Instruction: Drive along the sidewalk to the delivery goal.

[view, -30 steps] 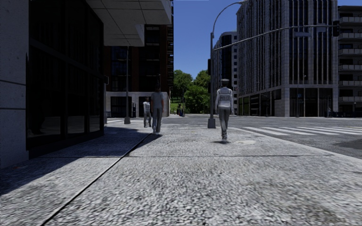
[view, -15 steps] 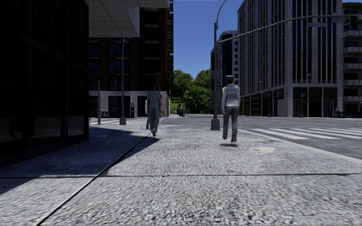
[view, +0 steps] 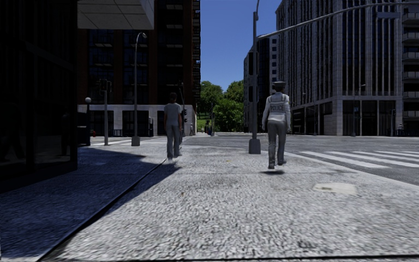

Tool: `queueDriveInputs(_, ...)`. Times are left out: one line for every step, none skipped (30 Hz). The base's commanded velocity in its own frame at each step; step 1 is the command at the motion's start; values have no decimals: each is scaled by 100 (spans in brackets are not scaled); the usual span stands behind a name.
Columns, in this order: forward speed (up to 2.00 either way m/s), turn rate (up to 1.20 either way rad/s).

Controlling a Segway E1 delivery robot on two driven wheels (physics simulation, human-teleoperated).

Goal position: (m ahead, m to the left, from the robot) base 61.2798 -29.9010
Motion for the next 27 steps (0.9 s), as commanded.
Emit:
queueDriveInputs(200,-20)
queueDriveInputs(200,-23)
queueDriveInputs(200,-34)
queueDriveInputs(200,-34)
queueDriveInputs(200,-39)
queueDriveInputs(200,-41)
queueDriveInputs(200,-41)
queueDriveInputs(200,-41)
queueDriveInputs(200,-41)
queueDriveInputs(200,-41)
queueDriveInputs(200,-41)
queueDriveInputs(200,-41)
queueDriveInputs(200,-41)
queueDriveInputs(200,-41)
queueDriveInputs(200,-41)
queueDriveInputs(200,-41)
queueDriveInputs(200,-41)
queueDriveInputs(200,-41)
queueDriveInputs(200,-41)
queueDriveInputs(200,-41)
queueDriveInputs(200,-41)
queueDriveInputs(200,-41)
queueDriveInputs(200,-41)
queueDriveInputs(200,-41)
queueDriveInputs(200,-41)
queueDriveInputs(200,-41)
queueDriveInputs(200,-40)
